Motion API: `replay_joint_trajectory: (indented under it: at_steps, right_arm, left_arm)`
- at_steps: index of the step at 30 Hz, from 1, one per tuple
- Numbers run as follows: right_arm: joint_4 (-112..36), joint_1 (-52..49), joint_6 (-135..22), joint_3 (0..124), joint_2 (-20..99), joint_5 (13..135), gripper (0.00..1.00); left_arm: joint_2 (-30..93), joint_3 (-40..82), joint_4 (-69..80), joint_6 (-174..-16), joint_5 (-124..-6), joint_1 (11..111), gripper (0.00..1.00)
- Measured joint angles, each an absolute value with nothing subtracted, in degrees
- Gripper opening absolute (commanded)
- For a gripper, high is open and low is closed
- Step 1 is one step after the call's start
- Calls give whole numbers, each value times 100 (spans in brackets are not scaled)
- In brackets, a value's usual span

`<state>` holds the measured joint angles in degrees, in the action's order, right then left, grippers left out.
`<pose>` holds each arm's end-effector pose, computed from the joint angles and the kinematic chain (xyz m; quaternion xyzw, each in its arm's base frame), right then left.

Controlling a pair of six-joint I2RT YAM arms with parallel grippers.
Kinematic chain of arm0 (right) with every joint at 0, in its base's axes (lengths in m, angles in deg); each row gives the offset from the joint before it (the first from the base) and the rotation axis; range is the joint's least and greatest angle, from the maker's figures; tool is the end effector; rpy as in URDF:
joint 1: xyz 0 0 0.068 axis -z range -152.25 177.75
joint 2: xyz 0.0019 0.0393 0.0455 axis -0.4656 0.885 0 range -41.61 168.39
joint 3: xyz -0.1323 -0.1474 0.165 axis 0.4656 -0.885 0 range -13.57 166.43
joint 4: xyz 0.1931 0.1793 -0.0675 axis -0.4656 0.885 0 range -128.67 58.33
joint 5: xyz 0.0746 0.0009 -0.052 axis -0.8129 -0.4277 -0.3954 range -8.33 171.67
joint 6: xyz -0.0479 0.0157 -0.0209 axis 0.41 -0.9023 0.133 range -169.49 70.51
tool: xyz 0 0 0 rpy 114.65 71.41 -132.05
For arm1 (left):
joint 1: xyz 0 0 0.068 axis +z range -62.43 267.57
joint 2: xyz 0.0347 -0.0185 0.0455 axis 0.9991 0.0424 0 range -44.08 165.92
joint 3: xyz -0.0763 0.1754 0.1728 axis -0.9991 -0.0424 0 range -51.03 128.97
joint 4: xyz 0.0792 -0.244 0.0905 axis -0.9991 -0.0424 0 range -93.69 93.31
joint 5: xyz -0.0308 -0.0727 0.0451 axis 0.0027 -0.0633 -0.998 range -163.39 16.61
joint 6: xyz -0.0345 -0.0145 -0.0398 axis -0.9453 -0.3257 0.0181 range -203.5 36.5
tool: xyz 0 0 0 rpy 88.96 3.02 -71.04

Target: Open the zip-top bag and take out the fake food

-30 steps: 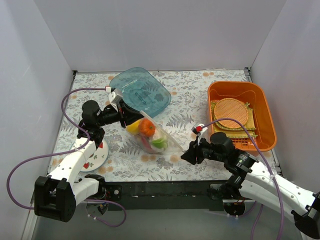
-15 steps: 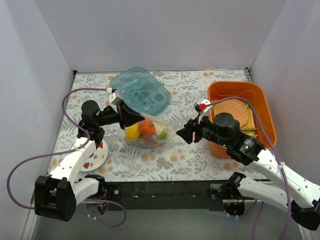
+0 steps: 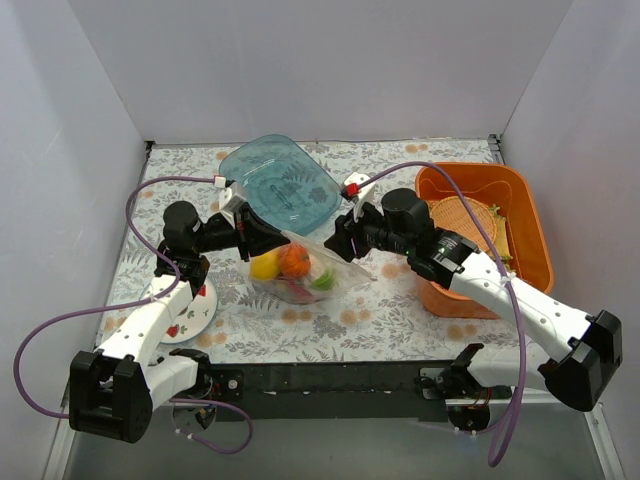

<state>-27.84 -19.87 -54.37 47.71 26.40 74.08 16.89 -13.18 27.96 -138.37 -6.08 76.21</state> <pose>0.1945 0.2201 0.3401 -0.3298 0.7353 0.3087 0.5052 0.2353 -0.0817 0.2875 0.1535 0.6865 -0.6496 0.2883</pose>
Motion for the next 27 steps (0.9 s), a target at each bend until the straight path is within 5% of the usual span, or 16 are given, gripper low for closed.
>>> replay_joint_trajectory:
  at_steps: [20,27]
  right_arm:
    - [-3026,-1987,-5380,4653,2942,6818,50]
    - [-3133,-1987,-5374,4489,3062,6794,23]
  left_arm:
    - [1686,-1386,2903,-13863,-545,7621,0]
    - [1686,-1393,2916,-13902,-545,7621,0]
